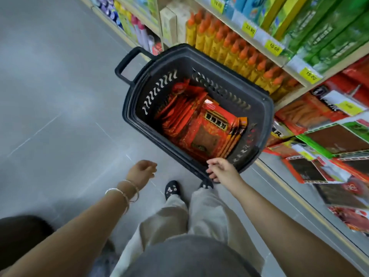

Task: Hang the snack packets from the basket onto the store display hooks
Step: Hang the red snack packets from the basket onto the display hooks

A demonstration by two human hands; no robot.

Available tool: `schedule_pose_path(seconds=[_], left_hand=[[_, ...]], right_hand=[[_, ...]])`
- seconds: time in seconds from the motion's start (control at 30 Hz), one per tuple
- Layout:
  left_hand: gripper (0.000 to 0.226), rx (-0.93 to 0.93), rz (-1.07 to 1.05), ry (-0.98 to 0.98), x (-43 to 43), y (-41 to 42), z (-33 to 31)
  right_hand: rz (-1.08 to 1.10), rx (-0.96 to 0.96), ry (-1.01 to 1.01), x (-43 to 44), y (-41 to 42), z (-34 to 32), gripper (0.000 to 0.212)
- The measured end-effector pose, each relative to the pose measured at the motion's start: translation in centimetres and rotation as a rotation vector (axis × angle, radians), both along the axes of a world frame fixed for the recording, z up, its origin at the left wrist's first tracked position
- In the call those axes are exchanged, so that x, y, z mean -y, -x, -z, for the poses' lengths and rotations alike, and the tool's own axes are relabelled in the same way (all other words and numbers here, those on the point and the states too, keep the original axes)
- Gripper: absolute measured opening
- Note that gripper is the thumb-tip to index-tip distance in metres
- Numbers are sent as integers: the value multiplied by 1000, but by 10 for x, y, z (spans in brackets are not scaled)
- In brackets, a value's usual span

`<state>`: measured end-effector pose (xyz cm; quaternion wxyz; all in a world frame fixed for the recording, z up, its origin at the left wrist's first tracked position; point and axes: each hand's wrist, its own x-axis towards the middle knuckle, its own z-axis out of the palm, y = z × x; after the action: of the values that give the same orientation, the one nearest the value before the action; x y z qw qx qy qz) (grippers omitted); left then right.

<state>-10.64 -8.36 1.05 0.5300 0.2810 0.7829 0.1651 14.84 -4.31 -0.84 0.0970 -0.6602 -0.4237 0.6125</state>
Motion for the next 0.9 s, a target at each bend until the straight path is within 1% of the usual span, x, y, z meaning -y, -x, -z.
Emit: schedule_pose_path(seconds=[0.1, 0.2, 0.3, 0.4, 0.47, 0.57, 0.63, 0.7, 0.77, 0.9], left_hand=[[20, 56, 12, -94, -44, -1, -3], [17, 112, 0, -127, -83, -5, -1], [16, 128, -98, -139, -119, -4, 5], [15, 148, -201, -138, -148, 3, 12], [15, 168, -253, -129, -161, 13, 18], [15, 167, -275, -133, -171, 31, 24], [16, 163, -298, -134, -178, 45, 29], [17, 174, -291, -123, -186, 61, 34], [17, 196, -253, -102, -192, 75, 37], [14, 234, -77, -35, -209, 104, 42]], right_hand=[[30, 12, 31, -36, 9, 14, 12], [60, 9, 74, -71, 16, 28, 11], [71, 16, 111, -107, 29, 41, 9], [63, 23, 105, -141, 53, 53, 9], [62, 23, 88, -164, 72, 59, 12], [24, 37, 47, -194, 103, 64, 24], [49, 24, 64, -210, 126, 72, 29], [109, 12, 97, -222, 151, 80, 30], [237, 5, 130, -231, 171, 89, 28], [511, 62, 156, -240, 196, 102, 20]])
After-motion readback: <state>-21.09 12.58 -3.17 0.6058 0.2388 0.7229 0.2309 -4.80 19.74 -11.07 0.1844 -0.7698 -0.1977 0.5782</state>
